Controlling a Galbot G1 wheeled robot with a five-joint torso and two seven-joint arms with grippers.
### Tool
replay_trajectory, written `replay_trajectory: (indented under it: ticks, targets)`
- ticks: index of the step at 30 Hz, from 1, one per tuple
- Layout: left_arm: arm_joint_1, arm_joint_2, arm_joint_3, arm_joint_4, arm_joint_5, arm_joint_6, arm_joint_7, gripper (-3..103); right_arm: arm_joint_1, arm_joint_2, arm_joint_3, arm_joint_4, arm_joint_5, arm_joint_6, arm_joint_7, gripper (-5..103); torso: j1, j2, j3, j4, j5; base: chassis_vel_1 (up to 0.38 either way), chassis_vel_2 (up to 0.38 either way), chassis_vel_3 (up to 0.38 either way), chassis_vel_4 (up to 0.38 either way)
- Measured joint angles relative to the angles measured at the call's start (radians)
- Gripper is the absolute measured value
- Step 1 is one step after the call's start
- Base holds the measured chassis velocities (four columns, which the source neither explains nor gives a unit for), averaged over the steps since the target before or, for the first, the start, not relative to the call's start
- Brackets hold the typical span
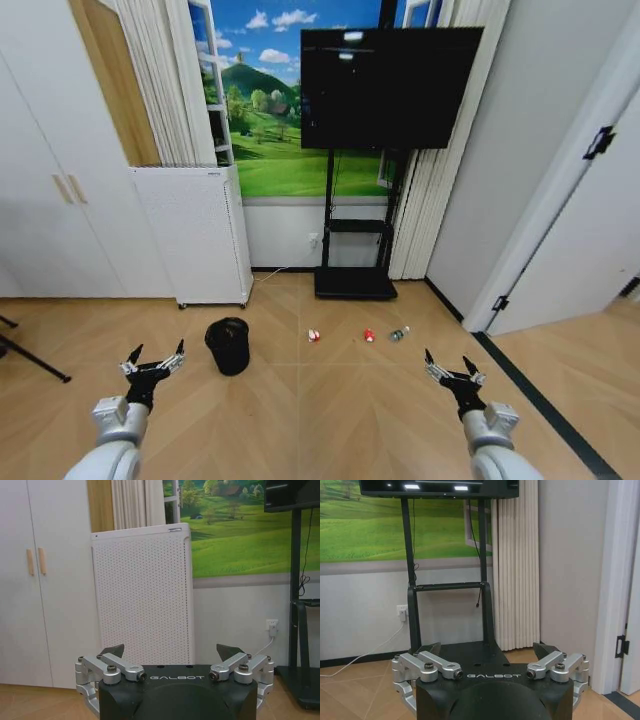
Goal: Pick up the trash bin and place the garbage on the floor into it.
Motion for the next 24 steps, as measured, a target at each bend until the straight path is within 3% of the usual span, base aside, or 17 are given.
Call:
replay_trajectory:
  ticks: [1, 3, 4, 8, 9, 13, 15, 19, 20, 22, 23, 24]
  targets:
    - [0.001, 0.0, 0.0, 0.0, 0.0, 0.0, 0.0, 100, -0.002, 0.001, 0.0, 0.0, -0.001, 0.001, 0.0, 100, 0.0, 0.0, 0.0, -0.0006, -0.0027, -0.347, 0.344, 0.339, -0.347]
    - [0.001, -0.001, 0.0, 0.0, 0.001, 0.0, 0.0, 100, -0.004, 0.001, 0.001, 0.0, -0.002, 0.002, 0.0, 100, 0.0, 0.0, 0.0, -0.0004, -0.0023, -0.344, 0.344, 0.336, -0.35]
    - [0.002, -0.001, 0.0, -0.001, 0.001, -0.001, 0.0, 100, -0.004, 0.001, 0.0, -0.002, -0.003, 0.004, -0.001, 100, 0.0, 0.0, 0.0, -0.0004, 0.0001, -0.341, 0.358, 0.334, -0.353]
    - [0.003, 0.0, 0.0, -0.001, 0.001, -0.001, 0.0, 100, -0.005, 0.001, 0.003, -0.003, -0.003, 0.009, -0.002, 100, 0.0, 0.0, 0.0, -0.0007, -0.0027, -0.343, 0.356, 0.352, -0.341]
    - [0.003, 0.0, -0.001, -0.002, 0.001, -0.002, 0.0, 100, -0.004, 0.001, 0.003, -0.004, -0.001, 0.01, -0.002, 100, 0.0, 0.0, 0.0, 0.0, 0.0002, -0.359, 0.337, 0.356, -0.346]
    - [0.003, 0.0, -0.002, -0.002, 0.001, -0.002, 0.0, 100, -0.004, 0.0, 0.004, -0.004, 0.0, 0.011, -0.002, 100, 0.0, 0.0, 0.0, -0.0004, -0.0025, -0.355, 0.346, 0.366, -0.361]
    - [0.003, -0.002, -0.003, -0.002, 0.001, -0.003, 0.0, 100, -0.004, 0.0, 0.004, -0.004, 0.003, 0.011, -0.002, 100, 0.0, 0.0, 0.0, -0.0002, 0.0005, -0.351, 0.366, 0.354, -0.359]
    - [0.002, -0.005, 0.0, -0.001, 0.004, -0.003, 0.0, 100, -0.005, 0.0, 0.005, -0.001, 0.004, 0.011, -0.001, 100, 0.0, 0.0, 0.0, -0.0006, -0.003, -0.362, 0.351, 0.368, -0.353]
    - [0.002, -0.007, 0.001, -0.001, 0.006, -0.003, 0.0, 100, -0.006, 0.0, 0.006, -0.001, 0.004, 0.011, -0.001, 100, 0.0, 0.0, 0.0, -0.0001, -0.0002, -0.354, 0.359, 0.334, -0.359]
    - [0.0, -0.008, 0.002, -0.001, 0.007, -0.003, 0.0, 100, -0.007, 0.0, 0.005, -0.003, 0.004, 0.011, -0.001, 100, 0.0, 0.0, 0.0, -0.0001, 0.0002, -0.332, 0.359, 0.349, -0.364]
    - [0.0, -0.008, 0.003, 0.0, 0.008, -0.003, 0.0, 100, -0.007, 0.0, 0.006, -0.003, 0.004, 0.012, 0.0, 100, 0.0, 0.0, 0.0, -0.0004, -0.0028, -0.366, 0.346, 0.349, -0.351]
    - [-0.001, -0.008, 0.004, 0.0, 0.009, -0.003, 0.0, 100, -0.007, 0.0, 0.006, -0.003, 0.004, 0.013, 0.0, 100, 0.0, 0.0, 0.0, -0.0006, -0.003, -0.366, 0.357, 0.367, -0.351]
